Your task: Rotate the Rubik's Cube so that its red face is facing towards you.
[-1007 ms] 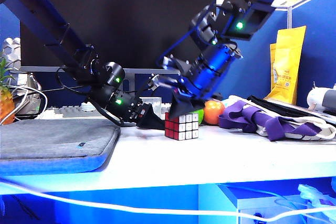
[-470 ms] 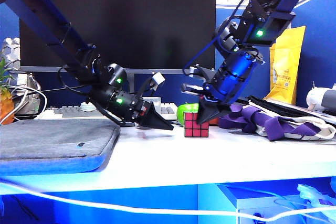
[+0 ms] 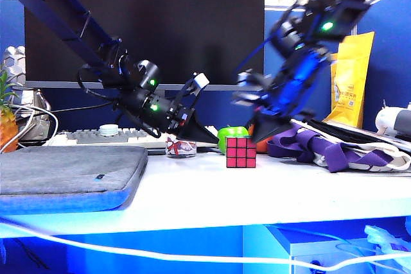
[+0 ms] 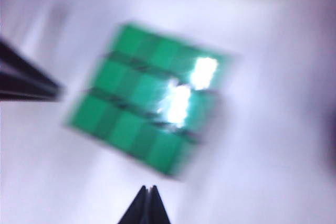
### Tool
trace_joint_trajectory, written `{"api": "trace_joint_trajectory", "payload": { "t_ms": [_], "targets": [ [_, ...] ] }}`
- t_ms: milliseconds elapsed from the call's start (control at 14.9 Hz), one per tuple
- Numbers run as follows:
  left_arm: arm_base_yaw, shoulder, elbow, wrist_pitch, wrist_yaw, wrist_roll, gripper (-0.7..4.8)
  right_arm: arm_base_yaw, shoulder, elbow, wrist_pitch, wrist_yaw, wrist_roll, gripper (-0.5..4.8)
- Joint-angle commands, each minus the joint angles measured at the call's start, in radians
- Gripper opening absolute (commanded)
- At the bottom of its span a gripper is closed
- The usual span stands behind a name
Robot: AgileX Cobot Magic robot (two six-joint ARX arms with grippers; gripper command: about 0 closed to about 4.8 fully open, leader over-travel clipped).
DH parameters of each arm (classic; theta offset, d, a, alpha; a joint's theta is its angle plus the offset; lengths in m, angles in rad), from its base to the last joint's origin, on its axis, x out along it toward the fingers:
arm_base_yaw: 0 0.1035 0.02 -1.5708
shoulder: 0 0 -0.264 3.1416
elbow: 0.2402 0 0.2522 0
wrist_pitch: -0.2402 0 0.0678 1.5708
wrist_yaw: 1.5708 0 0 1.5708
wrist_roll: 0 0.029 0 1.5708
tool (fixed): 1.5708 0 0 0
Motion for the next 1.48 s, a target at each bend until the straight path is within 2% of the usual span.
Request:
{"api": "trace_joint_trajectory", "payload": {
  "t_ms": [67,201,336,403,671,1074,1477],
  "targets": [
    [-0.02,-0.007,0.01,0.057,-0.114,-0.076,-0.05,-0.036,-0.012,0.006,-0.017,0.002,-0.028,-0.01],
    [-0.041,-0.007,0.01,0.096,-0.211,-0.121,-0.05,-0.073,-0.011,0.006,0.031,0.007,-0.035,-0.01],
    [-0.057,-0.007,0.01,0.126,-0.222,-0.157,-0.05,-0.105,-0.001,0.006,0.077,-0.013,-0.025,-0.01],
    [-0.064,-0.007,0.01,0.135,-0.222,-0.179,-0.05,-0.13,0.021,0.006,0.098,-0.07,-0.002,-0.01],
    [-0.071,-0.007,0.01,0.131,-0.216,-0.246,-0.05,-0.132,0.077,0.006,0.152,-0.155,0.05,-0.01],
    [-0.074,-0.009,0.01,0.054,-0.102,-0.267,-0.05,-0.101,0.093,0.046,0.203,-0.188,0.104,-0.02],
    [-0.073,-0.015,0.01,0.005,-0.11,-0.259,-0.05,-0.051,0.111,0.051,0.179,-0.187,0.103,-0.02]
  ]
}}
